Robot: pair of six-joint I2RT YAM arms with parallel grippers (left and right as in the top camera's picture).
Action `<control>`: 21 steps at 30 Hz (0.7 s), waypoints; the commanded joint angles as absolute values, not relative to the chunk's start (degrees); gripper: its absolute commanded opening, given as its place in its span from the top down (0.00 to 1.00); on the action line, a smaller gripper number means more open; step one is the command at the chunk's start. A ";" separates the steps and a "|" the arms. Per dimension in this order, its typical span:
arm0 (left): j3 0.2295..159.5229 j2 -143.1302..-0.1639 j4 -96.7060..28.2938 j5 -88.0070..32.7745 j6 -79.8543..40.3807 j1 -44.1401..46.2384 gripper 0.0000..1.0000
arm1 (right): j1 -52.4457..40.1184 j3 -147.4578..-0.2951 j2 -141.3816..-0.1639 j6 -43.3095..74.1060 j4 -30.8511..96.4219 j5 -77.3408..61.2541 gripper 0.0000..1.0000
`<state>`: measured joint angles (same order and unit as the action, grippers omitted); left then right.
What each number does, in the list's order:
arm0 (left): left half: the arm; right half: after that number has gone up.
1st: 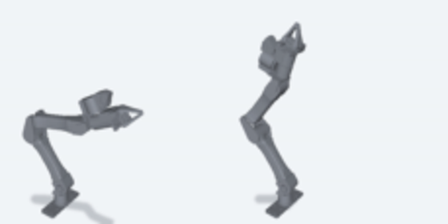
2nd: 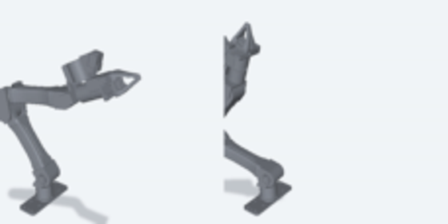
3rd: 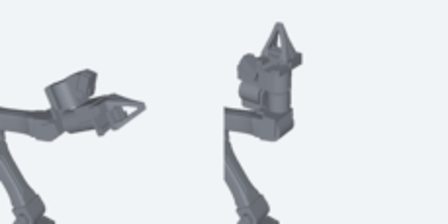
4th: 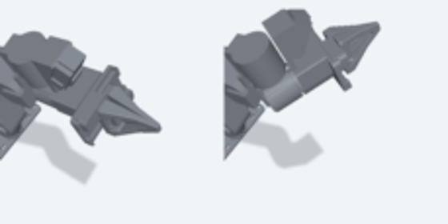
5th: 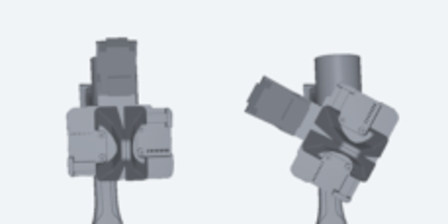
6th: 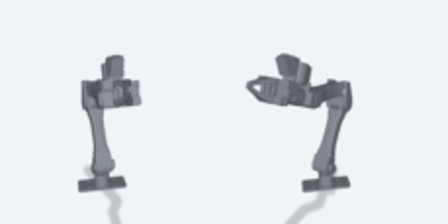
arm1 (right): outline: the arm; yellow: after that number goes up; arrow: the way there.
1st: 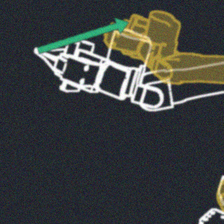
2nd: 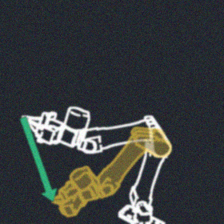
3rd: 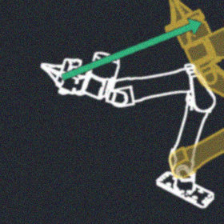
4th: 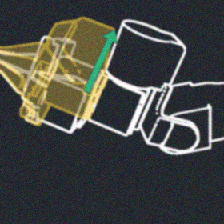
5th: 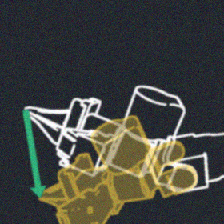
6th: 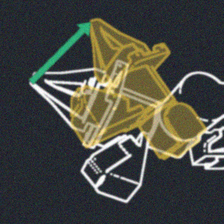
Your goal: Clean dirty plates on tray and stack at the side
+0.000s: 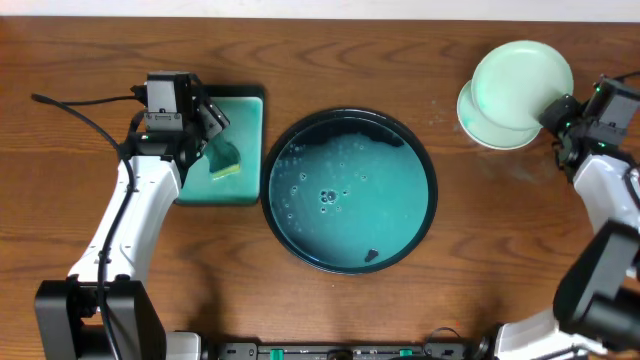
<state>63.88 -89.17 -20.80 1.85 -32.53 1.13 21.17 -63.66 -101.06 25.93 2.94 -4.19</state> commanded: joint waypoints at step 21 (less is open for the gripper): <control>64.23 -89.41 -20.93 2.13 -31.70 0.82 0.21 | 15.90 -65.91 -74.96 20.36 37.85 -1.08 0.01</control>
<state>63.88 -89.17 -20.78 1.85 -32.56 1.13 18.85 -65.49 -82.98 21.87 32.45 -7.20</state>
